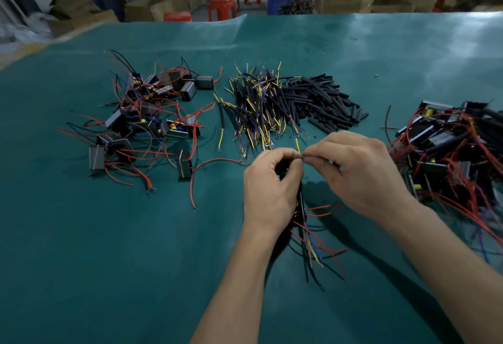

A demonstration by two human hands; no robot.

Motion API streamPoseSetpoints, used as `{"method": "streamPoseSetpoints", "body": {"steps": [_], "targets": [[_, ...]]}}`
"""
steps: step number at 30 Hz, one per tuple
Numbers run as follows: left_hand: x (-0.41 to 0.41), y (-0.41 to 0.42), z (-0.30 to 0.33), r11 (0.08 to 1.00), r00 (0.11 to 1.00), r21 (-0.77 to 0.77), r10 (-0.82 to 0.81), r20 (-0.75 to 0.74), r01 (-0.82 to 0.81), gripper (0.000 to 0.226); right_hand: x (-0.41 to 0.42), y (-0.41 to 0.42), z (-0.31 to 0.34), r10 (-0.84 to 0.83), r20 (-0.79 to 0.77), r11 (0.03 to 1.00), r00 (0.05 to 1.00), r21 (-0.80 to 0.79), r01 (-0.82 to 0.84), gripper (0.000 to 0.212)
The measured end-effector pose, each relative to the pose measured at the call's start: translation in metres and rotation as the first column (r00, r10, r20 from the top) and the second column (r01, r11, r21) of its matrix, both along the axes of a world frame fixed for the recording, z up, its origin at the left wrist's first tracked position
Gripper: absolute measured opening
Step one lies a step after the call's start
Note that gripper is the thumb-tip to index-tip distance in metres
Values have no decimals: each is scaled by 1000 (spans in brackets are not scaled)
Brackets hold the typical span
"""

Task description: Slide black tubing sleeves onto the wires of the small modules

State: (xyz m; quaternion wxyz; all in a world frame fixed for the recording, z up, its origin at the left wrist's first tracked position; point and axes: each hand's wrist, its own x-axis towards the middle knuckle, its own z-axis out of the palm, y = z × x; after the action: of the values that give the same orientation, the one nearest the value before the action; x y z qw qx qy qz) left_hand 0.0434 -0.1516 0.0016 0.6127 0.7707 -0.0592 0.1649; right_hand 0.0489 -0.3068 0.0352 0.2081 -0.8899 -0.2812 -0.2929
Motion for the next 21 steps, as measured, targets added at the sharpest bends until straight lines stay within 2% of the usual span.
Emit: {"method": "streamPoseSetpoints", "body": {"steps": [5,9,12,14,16,17,19,21], "targets": [[-2,0,1,999,999,50,13,31,-15,11,-5,5,2,-56,1,995,998,-78,56,8],[-4,0,0,988,995,150,4,100,-19,9,-9,7,6,-111,-114,992,987,-73,103,5],[-5,0,0,981,993,196,-18,117,-5,10,-7,7,8,-179,-311,980,934,32,198,7],[-6,-1,0,974,991,226,-32,130,2,11,-4,5,9,-186,-524,950,831,118,288,15],[-7,-1,1,965,989,263,-53,141,14,10,0,3,8,-58,-724,871,688,300,389,20],[-8,-1,1,960,988,279,-64,143,21,10,1,3,8,47,-785,796,617,402,452,22],[-9,-2,1,959,987,282,-68,144,25,9,1,4,7,236,-823,655,517,528,541,23],[-8,-1,1,974,990,226,-38,135,7,9,1,4,6,317,-806,634,500,572,520,27]]}}
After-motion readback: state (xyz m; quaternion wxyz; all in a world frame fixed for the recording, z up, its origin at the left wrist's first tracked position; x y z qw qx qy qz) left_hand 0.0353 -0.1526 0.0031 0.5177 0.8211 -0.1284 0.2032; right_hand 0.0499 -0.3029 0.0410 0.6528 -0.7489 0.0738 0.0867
